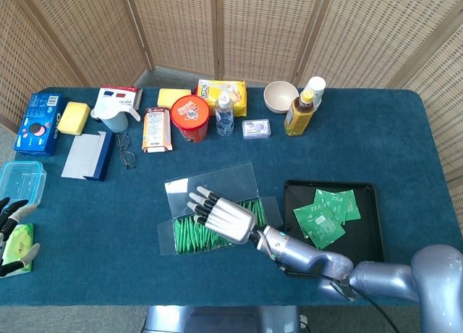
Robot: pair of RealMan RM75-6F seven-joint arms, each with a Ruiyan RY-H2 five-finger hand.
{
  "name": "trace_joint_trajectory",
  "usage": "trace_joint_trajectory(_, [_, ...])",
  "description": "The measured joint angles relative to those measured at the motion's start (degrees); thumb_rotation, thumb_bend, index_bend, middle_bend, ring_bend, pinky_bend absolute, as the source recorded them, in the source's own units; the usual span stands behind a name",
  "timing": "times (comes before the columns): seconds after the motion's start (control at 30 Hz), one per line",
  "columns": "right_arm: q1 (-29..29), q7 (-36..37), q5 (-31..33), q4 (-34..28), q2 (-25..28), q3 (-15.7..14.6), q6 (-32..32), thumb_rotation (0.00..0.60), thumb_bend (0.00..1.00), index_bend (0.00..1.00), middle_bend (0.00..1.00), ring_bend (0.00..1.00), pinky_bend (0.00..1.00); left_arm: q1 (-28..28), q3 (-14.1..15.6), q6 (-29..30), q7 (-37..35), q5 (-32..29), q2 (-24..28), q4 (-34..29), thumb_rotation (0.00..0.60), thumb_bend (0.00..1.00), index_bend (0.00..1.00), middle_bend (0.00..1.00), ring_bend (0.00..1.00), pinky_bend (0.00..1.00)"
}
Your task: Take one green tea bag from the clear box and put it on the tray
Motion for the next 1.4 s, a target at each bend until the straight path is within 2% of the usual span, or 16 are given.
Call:
trace_joint_trajectory(0.3, [-0.7, 0.7, 0.2, 0.0, -0.3, 0.2, 1.3, 0.600, 0.39, 0.35, 0.21, 0.09, 0.10, -0.1, 0.0, -0.1, 0.0, 0.0, -0.1, 0.1, 0.600, 0.27, 0.18, 0.15, 0.03, 0.25])
trace_joint_trajectory(0.63, [-0.8, 1.2, -0.1, 0.0, 0.0, -0.1, 1.2, 0.600, 0.50, 0.44, 0.22, 0.10, 0.10, -0.2, -0.1, -0.1, 0.2, 0.1, 0.0, -0.1, 0.600, 0.27, 0.18, 0.15, 0.02, 0.25])
trace_joint_trajectory(0.8, [-0.7, 1.4, -0.1, -0.1, 0.0, 0.0, 1.2, 0.600, 0.51, 0.49, 0.23, 0.11, 0.10, -0.3, -0.2, -0.1, 0.2, 0.0, 0.0, -0.1, 0.600, 0.27, 0.18, 0.15, 0.02, 0.25])
trace_joint_trajectory(1.07, [-0.6, 2.0, -0.3, -0.1, 0.0, 0.0, 1.1, 0.600, 0.52, 0.65, 0.27, 0.14, 0.11, -0.3, -0.2, 0.0, 0.2, 0.0, 0.0, -0.1, 0.600, 0.27, 0.18, 0.15, 0.02, 0.25])
trace_joint_trajectory(1.27, [-0.9, 2.7, -0.4, -0.4, 0.4, 0.4, 2.3, 0.600, 0.53, 0.67, 0.28, 0.15, 0.12, -0.3, -0.3, 0.1, 0.0, 0.0, 0.0, 0.0, 0.600, 0.27, 0.18, 0.15, 0.02, 0.25])
trace_joint_trajectory(1.4, [-2.1, 3.2, -0.3, -2.2, 2.9, 0.8, 4.4, 0.600, 0.53, 0.67, 0.28, 0.15, 0.12, -0.3, -0.3, 0.2, 0.0, 0.0, -0.1, 0.1, 0.600, 0.27, 0.18, 0.15, 0.02, 0.25])
